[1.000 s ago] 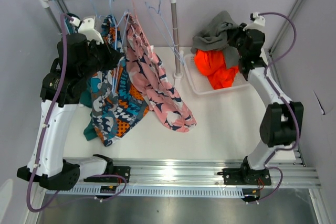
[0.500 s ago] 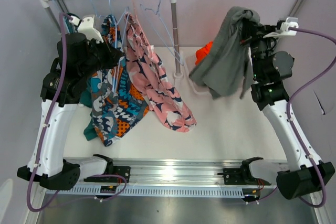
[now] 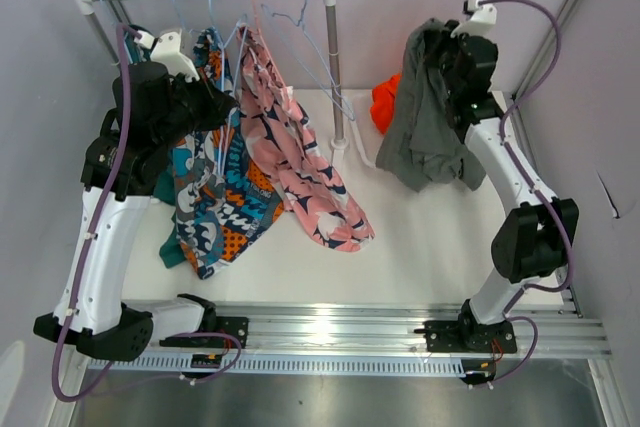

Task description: Remove the shorts from the hanger

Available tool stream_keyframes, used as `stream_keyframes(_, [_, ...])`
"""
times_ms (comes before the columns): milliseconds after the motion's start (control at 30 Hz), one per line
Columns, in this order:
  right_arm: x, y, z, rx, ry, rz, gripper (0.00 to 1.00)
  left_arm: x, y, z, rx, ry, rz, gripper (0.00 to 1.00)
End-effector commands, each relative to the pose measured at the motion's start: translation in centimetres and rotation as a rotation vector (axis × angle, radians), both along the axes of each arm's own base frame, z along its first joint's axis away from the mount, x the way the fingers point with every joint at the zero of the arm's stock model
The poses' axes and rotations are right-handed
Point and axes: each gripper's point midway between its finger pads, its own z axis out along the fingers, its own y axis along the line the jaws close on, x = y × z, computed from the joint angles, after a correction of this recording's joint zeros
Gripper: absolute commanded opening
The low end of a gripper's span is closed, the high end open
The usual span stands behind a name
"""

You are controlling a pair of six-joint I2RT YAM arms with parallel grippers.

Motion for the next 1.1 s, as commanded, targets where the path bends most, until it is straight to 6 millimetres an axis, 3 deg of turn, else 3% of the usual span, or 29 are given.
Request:
stream_keyframes(0, [-4.6, -0.4, 16.9, 0.120, -0.404, 0.031, 0.00, 0.0, -0.2, 1.4, -0.012, -0.045, -0.008, 0.00])
stream_keyframes(33, [-5.2, -0.7, 18.7, 0.140, -0.443, 0.037, 0.00, 0.0, -0.2, 1.4, -0.009, -0.048, -0.009, 0.00])
stream_keyframes(100, [-5.7, -1.0, 20.6, 0.151, -0.477, 0.042, 0.00, 0.0, -0.2, 1.2, -0.005, -0.043, -0.009, 0.00])
stream_keyframes(133, [-6.9, -1.4, 23.3, 0.160, -0.530, 0.041, 0.00, 0.0, -0.2, 1.1, -0.003, -0.040, -0.010, 0.00])
stream_keyframes(167, [-6.2, -1.2, 23.2, 0.153, -0.510, 0.047, 0.00, 0.0, -0.2, 1.0, -0.001, -0.038, -0.010, 0.00])
stream_keyframes(233, [-7.0, -1.3, 25.4, 0.157, -0.555, 0.053, 0.00, -0.1, -0.2, 1.0, -0.002, -0.041, -0.010, 0.00])
stream_keyframes(333, [-5.6, -1.0, 24.3, 0.153, -0.521, 0.053, 0.00, -0.1, -0.2, 1.1, -0.008, -0.045, -0.012, 0.00])
stream_keyframes(433, [-3.8, -0.7, 20.8, 0.149, -0.458, 0.054, 0.00, -0.1, -0.4, 1.1, -0.013, -0.048, -0.019, 0.00])
stream_keyframes(467, [-2.7, -0.6, 18.2, 0.145, -0.420, 0.050, 0.00, -0.1, -0.4, 1.0, -0.011, -0.046, -0.021, 0.00])
stream_keyframes(567, [-1.3, -0.2, 14.4, 0.139, -0.363, 0.052, 0.00, -0.2, -0.3, 0.7, -0.003, -0.039, -0.017, 0.00])
stream_keyframes(600, [-0.3, 0.0, 11.0, 0.128, -0.300, 0.050, 0.00, -0.2, -0.2, 0.7, -0.001, -0.039, -0.016, 0.00])
stream_keyframes(667, [-0.1, -0.3, 8.7, 0.139, -0.274, 0.038, 0.00, -0.5, -0.1, 0.9, -0.002, -0.045, -0.013, 0.00])
stream_keyframes(700, [0.2, -0.3, 5.1, 0.137, -0.210, 0.032, 0.00, -0.5, -0.1, 0.8, -0.002, -0.044, -0.013, 0.00])
stream_keyframes(767, [-0.6, -0.6, 4.0, 0.157, -0.207, 0.024, 0.00, -0.5, -0.1, 0.8, -0.002, -0.044, -0.013, 0.00])
stream_keyframes(800, [-0.6, -0.7, 1.5, 0.152, -0.161, 0.019, 0.00, -0.5, -0.1, 0.9, -0.002, -0.044, -0.013, 0.00])
stream_keyframes(867, [-0.8, -0.7, -0.3, 0.140, -0.107, 0.006, 0.00, -0.4, -0.2, 1.0, -0.004, -0.043, -0.014, 0.00])
stream_keyframes(900, [-0.7, -0.8, -1.3, 0.134, -0.073, -0.004, 0.20, -0.3, -0.2, 1.0, -0.003, -0.043, -0.013, 0.00])
stream_keyframes(933, [-0.5, -0.9, -2.0, 0.126, -0.039, -0.014, 0.48, -0.2, -0.1, 1.0, 0.000, -0.046, -0.011, 0.00])
stream_keyframes(967, [-0.4, -1.3, -3.9, 0.111, 0.035, -0.037, 0.74, -0.2, -0.1, 1.4, 0.000, -0.056, -0.011, 0.00])
stream_keyframes(1000, [-0.4, -1.6, -4.0, 0.108, 0.057, -0.058, 0.99, 0.2, 0.0, 1.3, 0.012, -0.052, -0.002, 0.00])
stream_keyframes(1033, [-0.8, -2.1, -5.7, 0.093, 0.138, -0.095, 0.99, 0.6, 0.5, 1.6, 0.023, -0.058, 0.028, 0.00])
stream_keyframes(1067, [-1.4, -3.0, -5.5, 0.091, 0.154, -0.157, 0.99, 0.7, 0.6, 2.1, 0.030, -0.063, 0.034, 0.00])
